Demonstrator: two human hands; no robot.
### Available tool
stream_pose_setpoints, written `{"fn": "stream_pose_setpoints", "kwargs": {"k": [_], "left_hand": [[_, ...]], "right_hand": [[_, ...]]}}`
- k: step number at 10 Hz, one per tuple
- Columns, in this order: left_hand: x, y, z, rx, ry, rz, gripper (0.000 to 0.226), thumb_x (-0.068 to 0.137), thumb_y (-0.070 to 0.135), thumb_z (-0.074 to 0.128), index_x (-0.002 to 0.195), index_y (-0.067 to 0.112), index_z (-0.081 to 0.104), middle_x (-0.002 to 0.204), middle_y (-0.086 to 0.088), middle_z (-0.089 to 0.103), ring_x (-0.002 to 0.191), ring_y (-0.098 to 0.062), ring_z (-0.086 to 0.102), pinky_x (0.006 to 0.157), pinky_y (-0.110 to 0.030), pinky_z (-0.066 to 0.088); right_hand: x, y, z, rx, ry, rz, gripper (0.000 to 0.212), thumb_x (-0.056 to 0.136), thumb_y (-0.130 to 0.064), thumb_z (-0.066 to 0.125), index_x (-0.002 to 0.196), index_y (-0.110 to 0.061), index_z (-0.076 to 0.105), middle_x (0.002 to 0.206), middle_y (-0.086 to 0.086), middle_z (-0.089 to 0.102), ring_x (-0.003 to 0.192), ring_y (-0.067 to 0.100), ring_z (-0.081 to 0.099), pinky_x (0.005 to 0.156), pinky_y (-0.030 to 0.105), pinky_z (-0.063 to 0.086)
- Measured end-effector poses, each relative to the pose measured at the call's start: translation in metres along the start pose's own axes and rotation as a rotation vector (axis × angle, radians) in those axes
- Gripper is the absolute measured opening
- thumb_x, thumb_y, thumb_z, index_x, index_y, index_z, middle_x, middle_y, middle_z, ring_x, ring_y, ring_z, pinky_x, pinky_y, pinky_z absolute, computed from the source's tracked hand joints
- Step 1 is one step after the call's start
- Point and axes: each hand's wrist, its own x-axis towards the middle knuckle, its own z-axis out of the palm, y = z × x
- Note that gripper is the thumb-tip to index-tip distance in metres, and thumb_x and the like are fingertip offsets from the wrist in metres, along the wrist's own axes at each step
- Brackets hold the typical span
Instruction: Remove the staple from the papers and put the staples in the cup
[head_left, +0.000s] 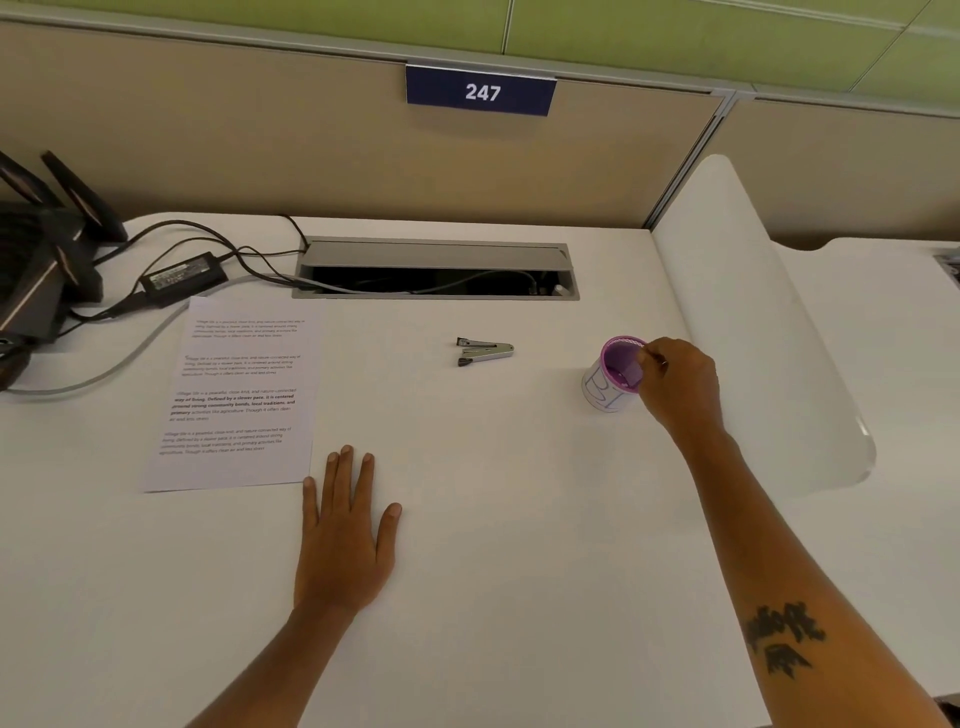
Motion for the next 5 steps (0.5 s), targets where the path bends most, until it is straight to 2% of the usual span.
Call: {"fn": "stream_pose_setpoints", "kwargs": {"k": [1,2,3,5], "left_hand": [[-0.001,0.001,-0.002,-0.012,0.001,0.006,0.074,0.106,0.053,0.028,0.169,0.013,0.022,0.179,-0.012,0.015,0.168,-0.026,0.007,0.135,-0.058,0.012],[0.0,0.001,-0.004,-0.022,-0.006,0.011,0.074,0.106,0.052,0.028,0.168,0.012,0.024,0.178,-0.013,0.015,0.168,-0.028,0.009,0.134,-0.059,0.012],[-0.002,0.001,-0.005,-0.052,-0.006,0.024,0.074,0.106,0.051,0.029,0.168,0.011,0.023,0.179,-0.014,0.013,0.168,-0.029,0.008,0.134,-0.059,0.012],[-0.006,-0.005,-0.012,-0.269,0.013,0.063,0.075,0.106,0.053,0.028,0.17,0.014,0.017,0.181,-0.006,0.0,0.168,-0.024,-0.004,0.135,-0.058,0.006]], "right_hand": [[-0.013,-0.007,-0.005,-0.032,0.039,-0.031,0.017,0.095,-0.005,0.059,0.097,-0.005,0.076,0.093,0.013,0.073,0.078,0.024,0.062,0.066,0.032,0.054],[-0.03,-0.012,-0.007,-0.102,0.089,-0.049,0.02,0.089,-0.003,0.059,0.082,-0.008,0.077,0.074,0.012,0.07,0.064,0.032,0.062,0.059,0.037,0.058],[-0.051,-0.023,-0.006,-0.15,0.11,-0.036,0.021,0.086,-0.009,0.061,0.08,-0.014,0.08,0.063,0.008,0.068,0.056,0.031,0.06,0.054,0.035,0.056],[-0.101,-0.053,0.003,-0.14,0.063,-0.019,0.01,0.084,-0.015,0.074,0.088,-0.019,0.082,0.079,0.004,0.08,0.064,0.029,0.071,0.058,0.031,0.057]]}}
